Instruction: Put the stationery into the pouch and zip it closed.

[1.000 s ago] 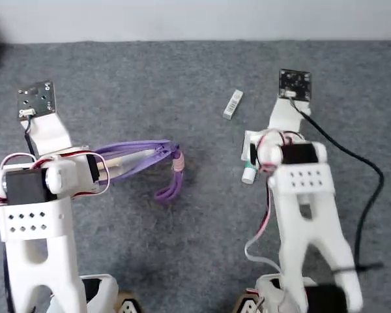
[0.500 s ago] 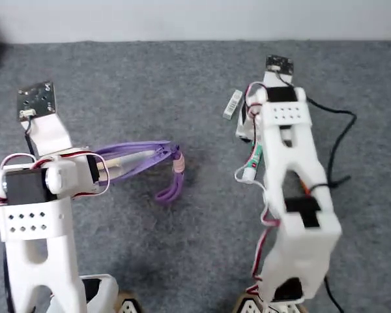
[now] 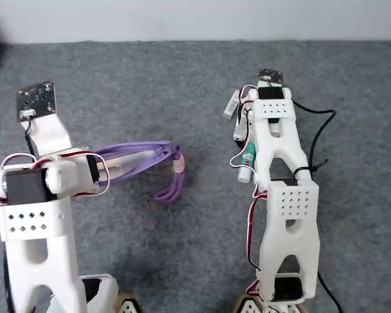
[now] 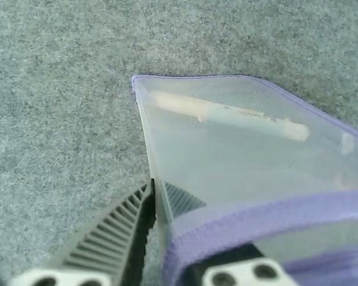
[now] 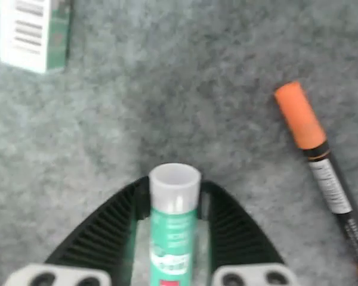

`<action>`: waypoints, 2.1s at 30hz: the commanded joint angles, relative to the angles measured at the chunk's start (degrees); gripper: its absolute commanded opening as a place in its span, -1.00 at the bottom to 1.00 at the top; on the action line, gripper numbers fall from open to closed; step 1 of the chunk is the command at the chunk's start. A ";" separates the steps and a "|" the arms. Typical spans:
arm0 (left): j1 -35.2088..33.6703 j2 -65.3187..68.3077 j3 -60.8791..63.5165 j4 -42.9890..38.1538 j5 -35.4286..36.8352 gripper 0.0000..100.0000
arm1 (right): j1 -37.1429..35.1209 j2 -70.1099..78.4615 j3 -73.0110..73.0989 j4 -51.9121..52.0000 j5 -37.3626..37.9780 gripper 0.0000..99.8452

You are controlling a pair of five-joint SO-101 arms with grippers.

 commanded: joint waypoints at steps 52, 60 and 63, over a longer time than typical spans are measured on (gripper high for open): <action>0.00 -0.18 -0.75 -0.09 0.62 -0.98 | -30.02 -104.13 59.34 -12.26 1.23 -0.98; 0.00 -0.18 -0.75 -0.09 0.62 -0.98 | -34.86 -110.37 73.49 -43.21 1.67 -0.98; 0.00 -0.18 -0.75 -0.09 0.62 -0.98 | -38.99 -108.70 74.29 -49.54 1.67 -0.98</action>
